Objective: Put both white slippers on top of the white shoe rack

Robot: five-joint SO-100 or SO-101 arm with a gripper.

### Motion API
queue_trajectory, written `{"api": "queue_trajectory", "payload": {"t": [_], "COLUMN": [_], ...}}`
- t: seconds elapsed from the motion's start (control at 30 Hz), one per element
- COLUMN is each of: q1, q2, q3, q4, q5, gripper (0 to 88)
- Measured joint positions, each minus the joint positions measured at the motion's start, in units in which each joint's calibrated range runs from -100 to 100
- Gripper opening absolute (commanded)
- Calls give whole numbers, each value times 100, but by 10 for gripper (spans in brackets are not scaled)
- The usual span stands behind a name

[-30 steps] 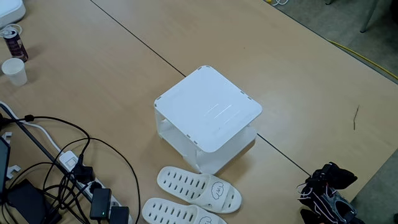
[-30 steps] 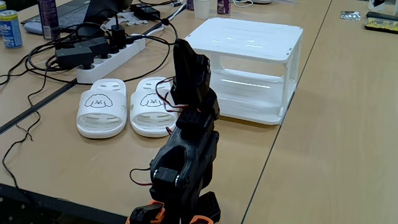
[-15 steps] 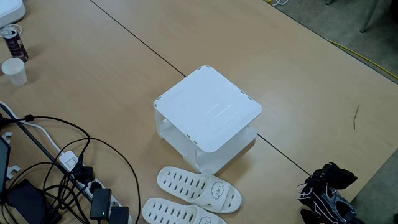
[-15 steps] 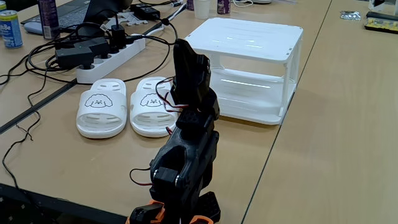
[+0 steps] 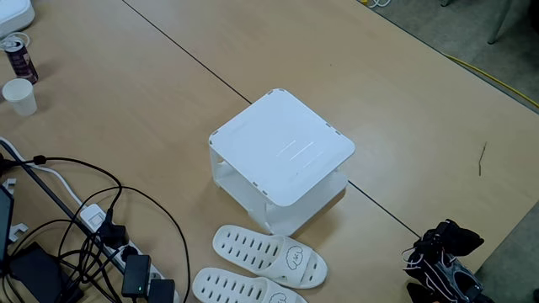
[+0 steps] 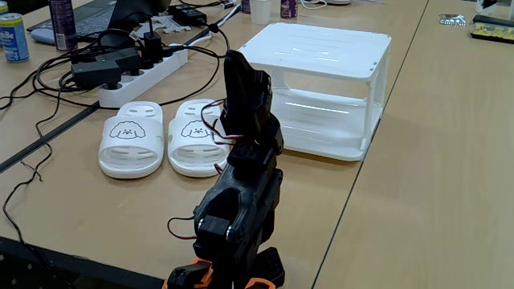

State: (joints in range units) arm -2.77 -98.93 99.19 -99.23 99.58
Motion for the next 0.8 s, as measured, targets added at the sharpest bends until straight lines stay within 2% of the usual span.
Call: {"api": "queue_trajectory", "payload": {"t": [0.2, 0.37, 0.53, 0.8], "q1": [0, 97, 607, 906], "q2": [0, 0, 0, 0], "q3": [0, -126, -943, -2668], "q4": [172, 1408, 3494, 7691], "q5": [0, 0, 0, 0], "gripper": [8, 8, 8, 8]}}
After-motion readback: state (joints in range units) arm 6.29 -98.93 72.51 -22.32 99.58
